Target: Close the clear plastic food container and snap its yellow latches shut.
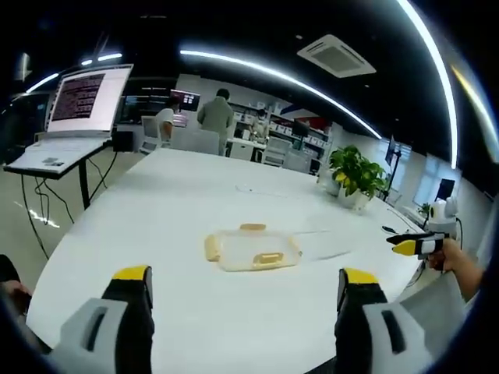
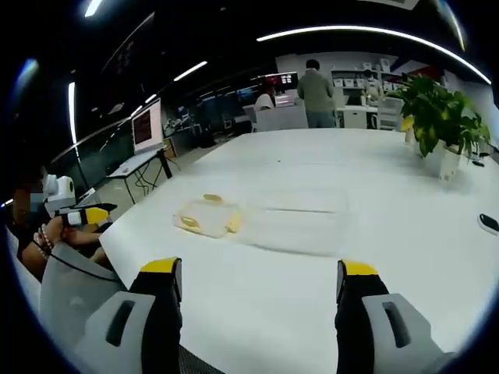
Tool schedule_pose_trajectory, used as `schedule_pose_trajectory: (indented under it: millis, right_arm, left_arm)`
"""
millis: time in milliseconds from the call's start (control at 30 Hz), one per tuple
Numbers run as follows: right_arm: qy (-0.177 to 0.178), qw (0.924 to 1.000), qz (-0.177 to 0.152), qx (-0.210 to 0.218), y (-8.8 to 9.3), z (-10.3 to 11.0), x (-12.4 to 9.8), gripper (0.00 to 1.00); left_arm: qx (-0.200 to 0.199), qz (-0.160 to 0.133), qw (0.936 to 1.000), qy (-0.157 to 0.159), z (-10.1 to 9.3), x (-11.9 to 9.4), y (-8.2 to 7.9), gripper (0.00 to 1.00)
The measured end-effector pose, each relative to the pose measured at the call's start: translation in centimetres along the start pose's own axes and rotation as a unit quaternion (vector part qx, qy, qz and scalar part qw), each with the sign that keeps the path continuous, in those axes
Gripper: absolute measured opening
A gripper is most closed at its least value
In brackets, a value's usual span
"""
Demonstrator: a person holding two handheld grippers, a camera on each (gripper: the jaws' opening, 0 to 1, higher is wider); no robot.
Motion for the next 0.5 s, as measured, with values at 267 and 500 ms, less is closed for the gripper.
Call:
schedule_pose_trajectory:
  millis: [267,500]
  right_arm:
    - [-0.004,1.0000,0.003,0.001,0.12,0.09,0.09,0.80]
    - [-0.008,0.9999,0.013,-0.006,0.33,0.26,0.24,0.80]
  left_arm:
    - [0.002,0.002,1.0000,-0.001,-0.03,-0.02,0.06,0.97]
    - [0.007,0.002,1.0000,-0.006,0.12,0.00,0.12,0.97]
Point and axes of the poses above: the point that each gripper's makers call its tool centre point, and the gripper's own axes: x roughly forward along the fingers, z roughly to its left, y roughly out of its underside, the point moved 2 cm from there along -x, roughly backward along the fingers, and after that the axes turned 15 degrees about -y, right-handed, at the moved point
